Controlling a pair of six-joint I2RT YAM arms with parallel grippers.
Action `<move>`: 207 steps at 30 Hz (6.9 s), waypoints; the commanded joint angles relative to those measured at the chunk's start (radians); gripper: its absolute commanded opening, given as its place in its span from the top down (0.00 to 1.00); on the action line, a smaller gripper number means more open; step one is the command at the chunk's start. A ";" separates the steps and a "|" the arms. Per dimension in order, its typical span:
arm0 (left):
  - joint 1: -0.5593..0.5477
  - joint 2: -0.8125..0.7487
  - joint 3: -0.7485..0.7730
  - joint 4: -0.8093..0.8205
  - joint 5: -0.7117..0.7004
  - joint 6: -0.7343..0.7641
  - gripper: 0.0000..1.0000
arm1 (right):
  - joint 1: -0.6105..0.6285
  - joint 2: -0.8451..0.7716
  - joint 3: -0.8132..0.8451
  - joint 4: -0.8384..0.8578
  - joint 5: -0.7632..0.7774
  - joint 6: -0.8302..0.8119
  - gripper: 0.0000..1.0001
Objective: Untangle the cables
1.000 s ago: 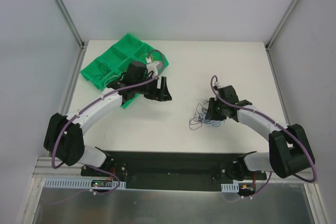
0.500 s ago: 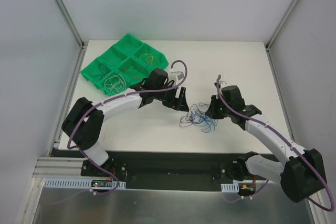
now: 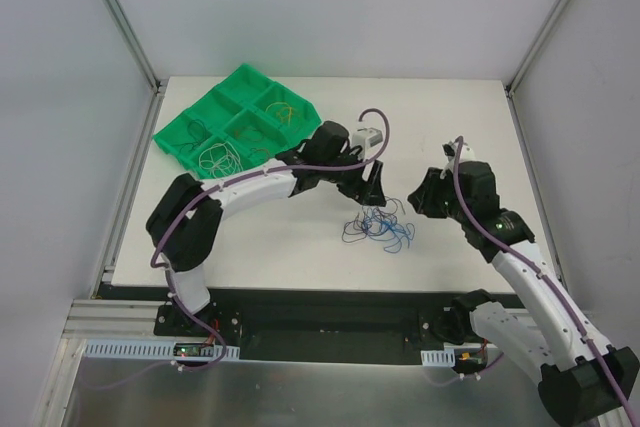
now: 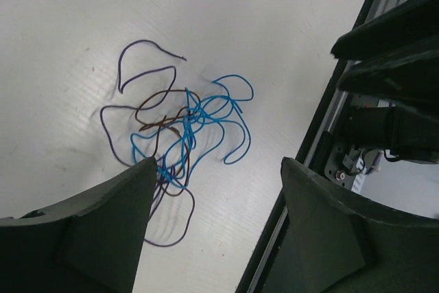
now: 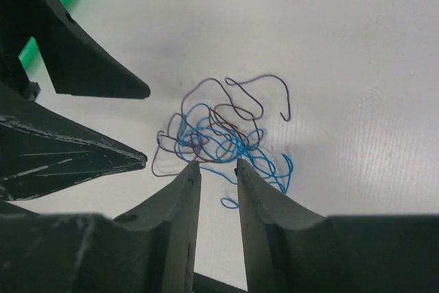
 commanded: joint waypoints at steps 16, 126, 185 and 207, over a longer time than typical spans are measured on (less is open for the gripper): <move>-0.120 0.253 0.223 -0.194 -0.110 0.164 0.58 | -0.053 -0.069 -0.097 -0.019 -0.039 0.032 0.69; 0.055 -0.364 0.037 -0.488 -0.610 0.077 1.00 | 0.039 0.192 -0.278 0.349 0.188 -0.046 0.55; 0.228 0.041 0.221 -0.407 -0.627 0.147 1.00 | -0.012 0.153 -0.369 0.436 0.114 -0.034 0.54; 0.816 0.274 0.632 -0.418 -0.470 -0.016 1.00 | -0.044 0.193 -0.358 0.438 0.108 -0.023 0.54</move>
